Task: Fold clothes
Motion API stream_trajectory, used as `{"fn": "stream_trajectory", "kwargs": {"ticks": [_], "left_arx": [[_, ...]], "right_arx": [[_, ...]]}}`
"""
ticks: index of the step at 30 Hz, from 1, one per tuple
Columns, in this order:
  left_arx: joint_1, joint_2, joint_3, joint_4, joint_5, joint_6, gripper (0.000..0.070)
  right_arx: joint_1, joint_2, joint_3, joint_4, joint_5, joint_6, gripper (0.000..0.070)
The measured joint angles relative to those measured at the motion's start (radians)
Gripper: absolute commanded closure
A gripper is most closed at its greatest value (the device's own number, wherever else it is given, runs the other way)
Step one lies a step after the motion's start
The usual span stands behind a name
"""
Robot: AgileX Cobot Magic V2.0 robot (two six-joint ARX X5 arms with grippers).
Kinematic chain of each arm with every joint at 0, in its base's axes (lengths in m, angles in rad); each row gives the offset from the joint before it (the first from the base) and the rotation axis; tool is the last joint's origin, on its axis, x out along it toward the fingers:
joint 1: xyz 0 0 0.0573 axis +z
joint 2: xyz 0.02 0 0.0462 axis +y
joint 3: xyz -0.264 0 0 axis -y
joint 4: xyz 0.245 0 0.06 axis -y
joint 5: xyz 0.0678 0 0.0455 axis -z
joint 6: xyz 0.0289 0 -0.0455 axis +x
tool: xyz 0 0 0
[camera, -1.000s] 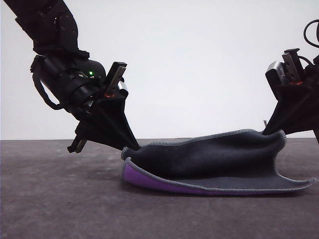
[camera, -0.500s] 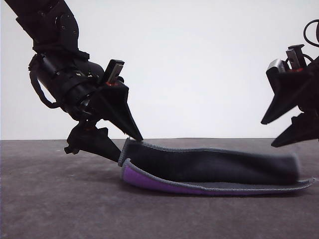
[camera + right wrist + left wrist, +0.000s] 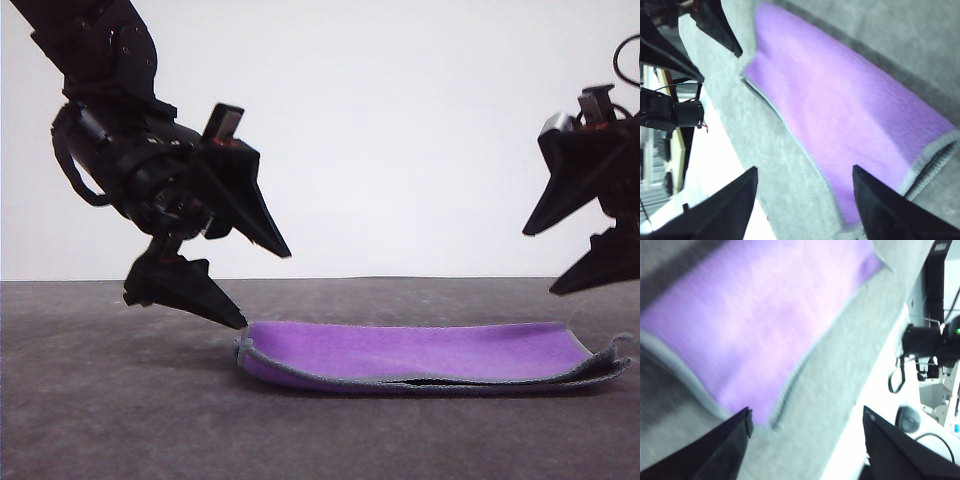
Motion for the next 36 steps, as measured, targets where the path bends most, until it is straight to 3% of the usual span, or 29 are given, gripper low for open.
{"fn": "stream_trajectory", "kwargs": {"ticks": [5,8,15,20,23,28,36], "left_arx": [[0.001,-0.083,0.0,0.005,-0.006,0.005,0.0266],[0.009,-0.165,0.001,0.044,-0.063,-0.005,0.0266],[0.045,-0.386,0.005,0.095,-0.374,-0.083,0.0266],[0.08,-0.521,0.005,0.089,-0.426,-0.101,0.0266],[0.105,-0.578,0.007,0.066,-0.475,-0.108,0.0266],[0.145,-0.608,0.009,0.005,-0.636,-0.114,0.0266],[0.172,-0.608,0.009,-0.013,-0.656,-0.114,0.0266]], "right_arx": [[0.0,-0.098,0.0,0.005,0.006,0.016,0.0317],[-0.004,-0.171,0.0,0.029,0.052,0.046,0.0317],[-0.006,-0.4,0.0,0.051,0.307,0.196,0.0317],[-0.008,-0.576,0.0,0.056,0.46,0.304,0.0317],[-0.011,-0.661,0.0,0.056,0.474,0.346,0.0317],[-0.011,-0.731,-0.068,0.1,0.497,0.392,0.0317],[-0.011,-0.689,-0.363,0.391,0.466,0.498,0.0317]]}}
